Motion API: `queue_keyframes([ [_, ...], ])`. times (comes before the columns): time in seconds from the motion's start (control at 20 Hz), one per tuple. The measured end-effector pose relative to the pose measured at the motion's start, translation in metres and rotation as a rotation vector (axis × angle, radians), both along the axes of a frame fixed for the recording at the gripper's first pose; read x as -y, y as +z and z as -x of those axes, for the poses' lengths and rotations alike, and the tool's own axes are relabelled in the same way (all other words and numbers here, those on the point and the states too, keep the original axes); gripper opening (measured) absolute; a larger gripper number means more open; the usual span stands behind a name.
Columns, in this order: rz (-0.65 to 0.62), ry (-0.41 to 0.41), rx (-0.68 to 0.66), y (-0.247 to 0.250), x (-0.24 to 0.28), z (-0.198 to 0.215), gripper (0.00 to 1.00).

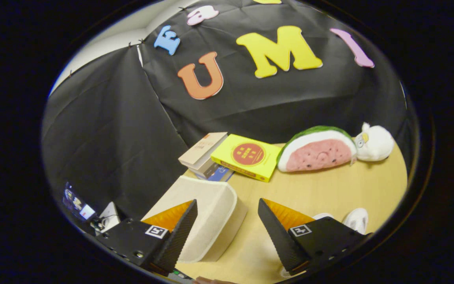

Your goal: Open the storage box then place both shoes into the box .Put the left shoe in first, then the right shoe, with the right side of both shoes facing outward in a uniform manner.

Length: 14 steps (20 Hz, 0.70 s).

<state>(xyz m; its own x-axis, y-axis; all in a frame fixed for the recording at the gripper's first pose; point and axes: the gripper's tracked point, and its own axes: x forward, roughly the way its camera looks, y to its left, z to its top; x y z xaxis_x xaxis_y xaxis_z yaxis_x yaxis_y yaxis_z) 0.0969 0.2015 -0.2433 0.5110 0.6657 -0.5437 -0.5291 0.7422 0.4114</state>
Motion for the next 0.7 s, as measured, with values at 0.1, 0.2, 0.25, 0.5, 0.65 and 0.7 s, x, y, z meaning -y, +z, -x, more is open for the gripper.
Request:
queue_keyframes([
  [0.1,-0.048,0.084,-0.140,-0.018,-0.021,0.008,0.95],
  [0.2,-0.110,0.152,-0.286,-0.032,-0.041,0.017,0.95],
  [0.25,-0.130,0.179,-0.355,-0.042,-0.047,0.020,0.95],
  [0.5,-0.260,0.153,-0.596,-0.072,-0.045,0.014,0.95],
  [0.65,-0.334,0.173,-0.711,-0.083,-0.049,0.019,0.93],
  [0.7,-0.358,0.176,-0.721,-0.084,-0.052,0.018,0.92],
])
